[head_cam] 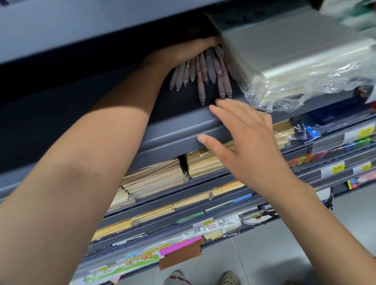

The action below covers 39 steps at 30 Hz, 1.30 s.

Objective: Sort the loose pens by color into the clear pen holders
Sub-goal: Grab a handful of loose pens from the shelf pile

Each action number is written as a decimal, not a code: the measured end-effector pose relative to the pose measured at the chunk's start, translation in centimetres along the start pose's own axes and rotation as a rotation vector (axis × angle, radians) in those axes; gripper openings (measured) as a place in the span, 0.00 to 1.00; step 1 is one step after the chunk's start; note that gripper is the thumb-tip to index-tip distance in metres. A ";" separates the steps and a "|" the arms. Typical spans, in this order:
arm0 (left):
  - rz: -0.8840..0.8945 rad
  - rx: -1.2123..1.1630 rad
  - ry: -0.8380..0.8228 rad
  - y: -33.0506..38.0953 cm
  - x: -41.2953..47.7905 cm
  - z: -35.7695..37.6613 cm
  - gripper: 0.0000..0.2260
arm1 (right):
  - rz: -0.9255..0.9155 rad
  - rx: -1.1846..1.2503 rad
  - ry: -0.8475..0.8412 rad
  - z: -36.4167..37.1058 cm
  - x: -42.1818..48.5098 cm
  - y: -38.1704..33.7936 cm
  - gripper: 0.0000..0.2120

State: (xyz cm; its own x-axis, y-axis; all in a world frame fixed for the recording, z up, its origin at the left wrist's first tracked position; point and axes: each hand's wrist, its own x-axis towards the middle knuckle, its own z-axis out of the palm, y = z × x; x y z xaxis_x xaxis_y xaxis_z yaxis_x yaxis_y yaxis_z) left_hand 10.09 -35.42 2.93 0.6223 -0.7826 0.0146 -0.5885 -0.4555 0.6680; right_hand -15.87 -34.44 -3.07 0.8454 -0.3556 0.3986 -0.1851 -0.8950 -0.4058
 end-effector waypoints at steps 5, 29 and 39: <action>0.016 0.002 -0.053 0.1 -0.3 -0.3 0.26 | 0.011 0.009 0.026 0.2 0.0 0.0 0.26; 0.001 0.004 0.007 -0.4 -0.6 -0.4 0.16 | -0.031 -0.249 -0.050 0.4 0.6 -1.3 0.33; 0.008 -0.017 0.110 -2.7 -2.1 -2.0 0.12 | 0.012 -0.037 0.178 0.4 3.8 -2.2 0.10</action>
State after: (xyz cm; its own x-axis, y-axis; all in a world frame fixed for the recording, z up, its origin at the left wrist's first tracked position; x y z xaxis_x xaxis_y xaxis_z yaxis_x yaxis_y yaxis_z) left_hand 11.43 -31.66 2.56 0.6712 -0.7343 0.1009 -0.5855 -0.4418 0.6797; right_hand -12.01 -33.73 -0.98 0.7417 -0.4052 0.5345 -0.2154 -0.8986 -0.3823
